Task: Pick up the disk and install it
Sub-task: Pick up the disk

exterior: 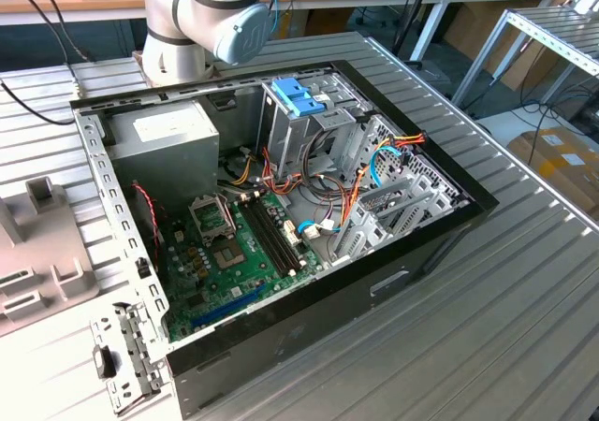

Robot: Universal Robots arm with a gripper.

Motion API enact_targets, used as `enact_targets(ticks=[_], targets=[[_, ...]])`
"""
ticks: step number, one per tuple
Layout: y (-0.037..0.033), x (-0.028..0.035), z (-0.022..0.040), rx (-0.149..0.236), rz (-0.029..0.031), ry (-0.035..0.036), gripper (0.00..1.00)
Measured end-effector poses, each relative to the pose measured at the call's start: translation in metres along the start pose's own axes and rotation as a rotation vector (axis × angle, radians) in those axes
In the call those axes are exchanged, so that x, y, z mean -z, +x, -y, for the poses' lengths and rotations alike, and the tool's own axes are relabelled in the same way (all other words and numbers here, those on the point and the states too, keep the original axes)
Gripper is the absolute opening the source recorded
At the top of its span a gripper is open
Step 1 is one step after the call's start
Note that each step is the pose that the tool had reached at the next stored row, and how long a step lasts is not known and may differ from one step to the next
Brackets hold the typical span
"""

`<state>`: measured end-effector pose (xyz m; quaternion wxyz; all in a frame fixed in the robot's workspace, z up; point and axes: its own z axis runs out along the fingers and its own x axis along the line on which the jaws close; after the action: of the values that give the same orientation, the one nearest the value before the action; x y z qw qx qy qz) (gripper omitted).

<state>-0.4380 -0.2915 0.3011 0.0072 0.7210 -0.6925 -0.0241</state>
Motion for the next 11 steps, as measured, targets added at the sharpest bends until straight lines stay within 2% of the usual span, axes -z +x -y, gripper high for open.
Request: enact_targets(ticks=[5,11], targets=[[-0.0006,0.0022,-0.0001,0.0,0.0,0.0,0.37],[-0.0023,0.0108,-0.0004,0.0,0.0001,0.0,0.37]])
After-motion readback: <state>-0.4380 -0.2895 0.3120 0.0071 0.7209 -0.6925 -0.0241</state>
